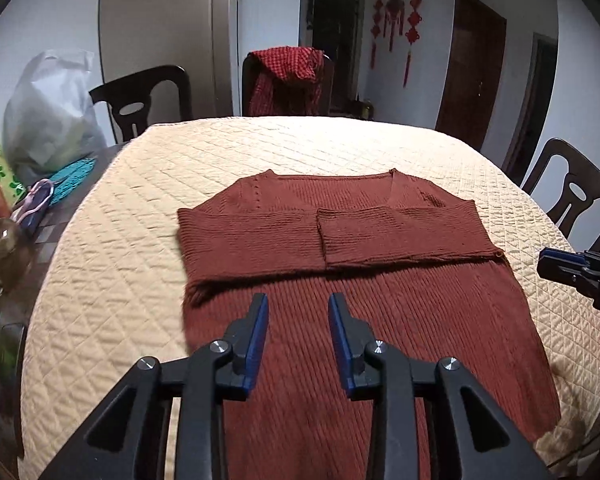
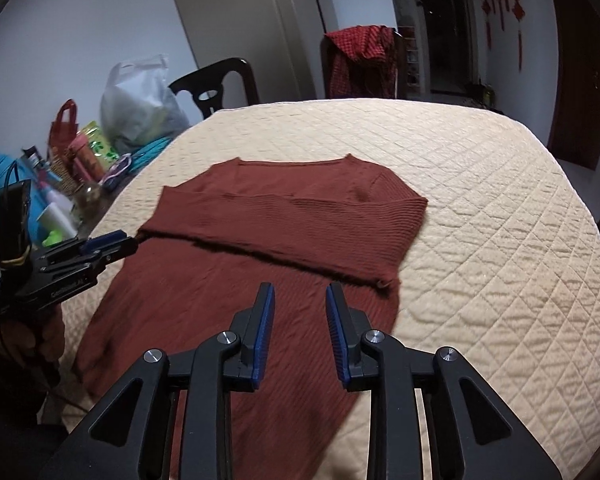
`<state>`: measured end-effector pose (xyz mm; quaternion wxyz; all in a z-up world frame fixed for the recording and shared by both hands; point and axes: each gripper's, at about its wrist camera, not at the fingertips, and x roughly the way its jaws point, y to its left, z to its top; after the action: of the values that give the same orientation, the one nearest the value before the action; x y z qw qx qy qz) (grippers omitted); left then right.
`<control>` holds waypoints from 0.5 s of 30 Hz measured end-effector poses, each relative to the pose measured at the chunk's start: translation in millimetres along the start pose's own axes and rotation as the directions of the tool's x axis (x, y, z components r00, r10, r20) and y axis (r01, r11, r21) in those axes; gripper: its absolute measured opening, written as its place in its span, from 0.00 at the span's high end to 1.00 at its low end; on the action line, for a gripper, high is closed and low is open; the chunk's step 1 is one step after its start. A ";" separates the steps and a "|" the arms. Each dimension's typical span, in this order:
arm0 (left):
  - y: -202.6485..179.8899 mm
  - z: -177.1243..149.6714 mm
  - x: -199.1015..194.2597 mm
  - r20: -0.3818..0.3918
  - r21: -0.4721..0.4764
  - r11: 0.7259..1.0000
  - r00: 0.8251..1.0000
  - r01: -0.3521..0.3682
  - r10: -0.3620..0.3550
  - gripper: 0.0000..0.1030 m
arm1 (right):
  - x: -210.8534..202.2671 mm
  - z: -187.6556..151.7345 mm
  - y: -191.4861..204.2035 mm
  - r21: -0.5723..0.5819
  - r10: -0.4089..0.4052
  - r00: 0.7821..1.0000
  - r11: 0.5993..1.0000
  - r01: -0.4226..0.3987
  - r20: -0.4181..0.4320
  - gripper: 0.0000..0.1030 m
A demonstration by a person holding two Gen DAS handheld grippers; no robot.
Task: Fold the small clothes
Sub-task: 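Open the right gripper and withdraw from the folded sleeve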
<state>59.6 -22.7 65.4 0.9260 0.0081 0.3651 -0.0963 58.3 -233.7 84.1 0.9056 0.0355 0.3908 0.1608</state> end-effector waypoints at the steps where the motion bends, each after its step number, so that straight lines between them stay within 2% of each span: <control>1: -0.5 -2.9 -4.3 0.006 0.003 1.000 1.000 -0.003 0.003 0.67 | -2.3 -1.4 1.8 -0.003 0.004 1.000 1.000 -0.004 0.003 0.74; 9: -4.6 -27.3 -31.0 0.031 -0.003 1.000 0.999 -0.012 0.012 0.64 | -26.5 -21.5 18.5 -0.017 0.006 0.999 1.000 -0.005 0.032 0.73; 15: -3.8 -48.1 -39.0 0.030 0.002 1.000 0.999 -0.026 0.026 0.61 | -26.0 -41.6 23.4 -0.012 0.009 1.000 1.000 -0.009 0.020 0.73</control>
<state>-1.5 -15.6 56.8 0.9324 0.0122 0.3510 -0.0850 5.5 -222.4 77.9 0.9089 0.0333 0.3807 0.1667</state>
